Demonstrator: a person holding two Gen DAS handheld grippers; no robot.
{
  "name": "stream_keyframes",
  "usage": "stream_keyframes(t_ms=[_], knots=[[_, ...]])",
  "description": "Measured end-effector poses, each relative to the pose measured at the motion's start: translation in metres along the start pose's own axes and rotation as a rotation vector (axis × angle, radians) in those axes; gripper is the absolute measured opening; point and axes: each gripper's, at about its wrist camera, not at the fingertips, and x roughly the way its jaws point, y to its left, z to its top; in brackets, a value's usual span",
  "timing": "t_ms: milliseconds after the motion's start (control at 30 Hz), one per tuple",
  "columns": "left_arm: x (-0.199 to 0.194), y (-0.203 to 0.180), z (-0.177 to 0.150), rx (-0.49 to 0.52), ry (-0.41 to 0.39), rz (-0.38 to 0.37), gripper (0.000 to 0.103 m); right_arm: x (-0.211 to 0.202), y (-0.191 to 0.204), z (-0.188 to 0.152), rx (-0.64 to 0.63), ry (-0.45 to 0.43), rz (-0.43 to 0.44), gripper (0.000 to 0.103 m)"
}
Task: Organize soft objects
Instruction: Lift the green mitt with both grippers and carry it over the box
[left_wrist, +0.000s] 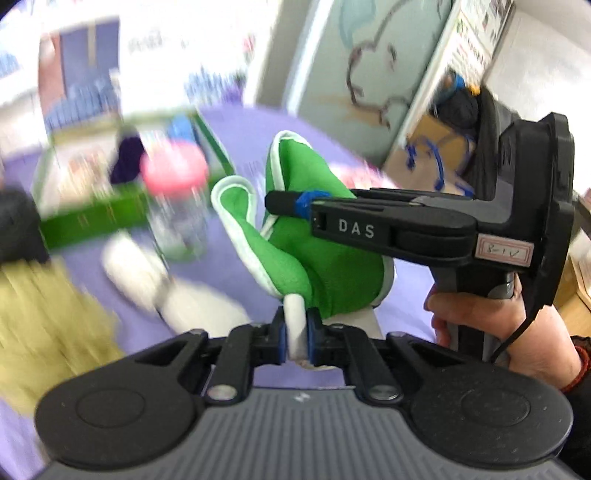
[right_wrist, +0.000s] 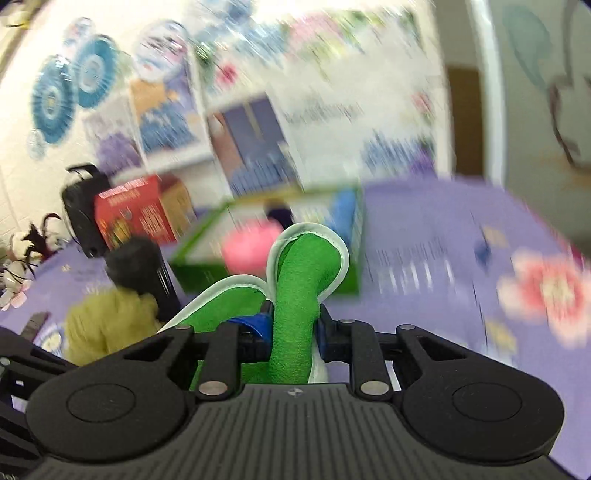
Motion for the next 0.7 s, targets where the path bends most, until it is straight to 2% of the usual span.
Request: stream_keyframes(t_ms=[133,233,367,500,533,567,633,700], knots=[[-0.011,0.028,0.055,0.015,-0.104,0.109,0.005,0.039,0.009,0.068,-0.087,-0.078,0.056,0.004],[-0.011,0.061,0.100,0.019,-0.148,0.193,0.005,0.084,0.018,0.115,-0.128,-0.086,0.103,0.004],[0.006,0.108,0.147,0.005,-0.136,0.301,0.005,0.142,0.030,0.152,-0.175,-0.055,0.120,0.004],[0.032,0.155,0.165,-0.030,-0.074,0.373,0.006,0.190,0.029,0.154,-0.179,0.004,0.124,0.010],[0.038,0.165,0.166,-0.047,-0.044,0.386,0.014,0.201,0.028,0.152,-0.175,0.026,0.118,0.013],[0.046,0.174,0.166,-0.063,-0.017,0.404,0.034,0.211,0.025,0.149,-0.162,0.053,0.113,0.015],[0.056,0.186,0.165,-0.083,0.007,0.445,0.067,0.223,0.015,0.145,-0.118,0.074,0.096,0.017],[0.060,0.190,0.162,-0.074,0.003,0.485,0.066,0.229,0.009,0.145,-0.099,0.084,0.072,0.019]])
